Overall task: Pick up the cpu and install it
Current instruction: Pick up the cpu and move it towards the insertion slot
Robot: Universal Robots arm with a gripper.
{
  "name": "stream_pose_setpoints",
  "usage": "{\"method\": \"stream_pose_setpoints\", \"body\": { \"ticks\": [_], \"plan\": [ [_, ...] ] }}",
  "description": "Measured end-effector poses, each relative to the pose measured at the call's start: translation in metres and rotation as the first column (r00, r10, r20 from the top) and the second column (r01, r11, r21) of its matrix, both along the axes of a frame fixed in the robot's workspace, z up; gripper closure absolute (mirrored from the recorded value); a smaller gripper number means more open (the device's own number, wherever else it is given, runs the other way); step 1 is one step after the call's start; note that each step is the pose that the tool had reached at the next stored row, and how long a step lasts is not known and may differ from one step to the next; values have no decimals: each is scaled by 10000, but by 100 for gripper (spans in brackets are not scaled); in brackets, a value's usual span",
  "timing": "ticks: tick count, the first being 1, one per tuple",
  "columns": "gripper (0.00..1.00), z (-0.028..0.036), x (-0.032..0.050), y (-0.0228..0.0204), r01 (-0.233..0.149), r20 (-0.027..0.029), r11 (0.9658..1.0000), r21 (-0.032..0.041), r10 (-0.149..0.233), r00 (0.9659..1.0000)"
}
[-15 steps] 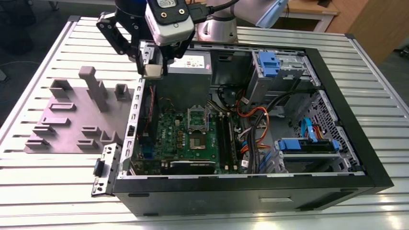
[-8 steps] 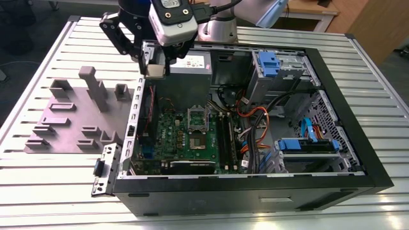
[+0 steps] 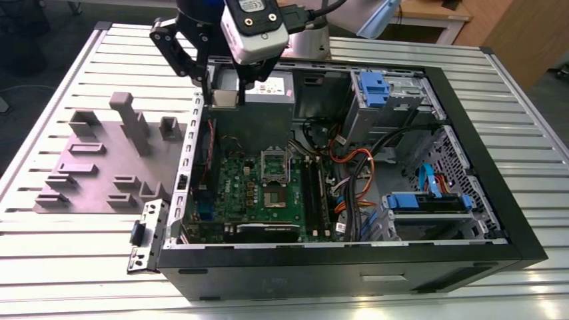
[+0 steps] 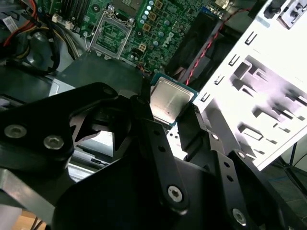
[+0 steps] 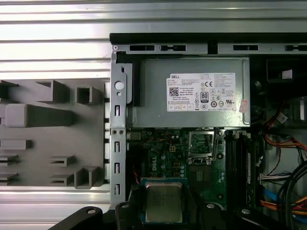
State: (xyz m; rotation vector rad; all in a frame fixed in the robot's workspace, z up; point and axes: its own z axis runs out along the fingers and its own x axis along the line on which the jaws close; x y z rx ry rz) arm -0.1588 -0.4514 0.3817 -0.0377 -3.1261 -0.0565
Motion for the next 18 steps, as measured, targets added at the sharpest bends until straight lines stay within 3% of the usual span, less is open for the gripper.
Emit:
{"method": "stream_pose_setpoints", "body": {
  "ticks": [18],
  "plan": [
    [53,0,142,0,-2,-1,10000,0,2,10000]
  ]
}}
